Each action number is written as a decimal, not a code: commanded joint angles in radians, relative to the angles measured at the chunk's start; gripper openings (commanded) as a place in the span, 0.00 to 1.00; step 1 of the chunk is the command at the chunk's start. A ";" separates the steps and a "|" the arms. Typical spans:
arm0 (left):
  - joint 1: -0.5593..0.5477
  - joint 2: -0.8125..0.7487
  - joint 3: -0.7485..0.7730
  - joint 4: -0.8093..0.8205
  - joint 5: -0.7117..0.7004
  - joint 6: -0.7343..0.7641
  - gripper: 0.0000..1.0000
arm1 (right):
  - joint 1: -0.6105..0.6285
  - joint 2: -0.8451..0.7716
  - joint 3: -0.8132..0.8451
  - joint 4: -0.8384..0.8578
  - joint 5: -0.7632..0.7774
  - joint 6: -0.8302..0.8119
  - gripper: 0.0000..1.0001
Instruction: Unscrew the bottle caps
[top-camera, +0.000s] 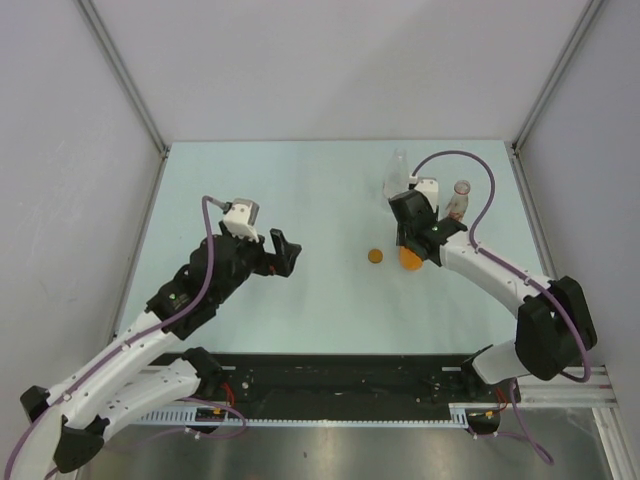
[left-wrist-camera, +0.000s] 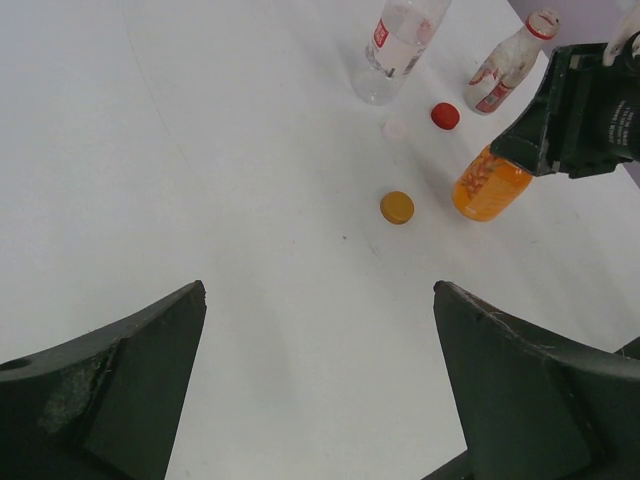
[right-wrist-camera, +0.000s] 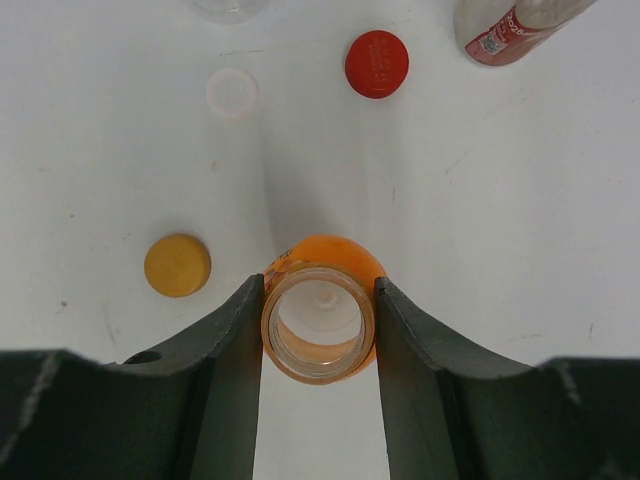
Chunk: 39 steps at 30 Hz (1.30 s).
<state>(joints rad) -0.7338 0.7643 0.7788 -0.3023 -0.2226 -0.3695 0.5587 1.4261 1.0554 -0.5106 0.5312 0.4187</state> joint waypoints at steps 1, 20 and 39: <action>0.002 -0.019 -0.009 0.015 0.006 -0.014 0.99 | -0.010 0.019 -0.029 0.133 0.004 0.037 0.00; 0.002 -0.007 -0.033 0.042 0.009 -0.034 0.99 | -0.017 0.000 -0.259 0.432 0.075 0.048 0.00; 0.002 0.012 -0.033 0.046 0.014 -0.032 0.99 | -0.008 -0.096 -0.259 0.350 0.056 0.055 0.60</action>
<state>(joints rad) -0.7338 0.7746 0.7475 -0.2939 -0.2218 -0.3859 0.5476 1.3727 0.7986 -0.1482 0.5678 0.4595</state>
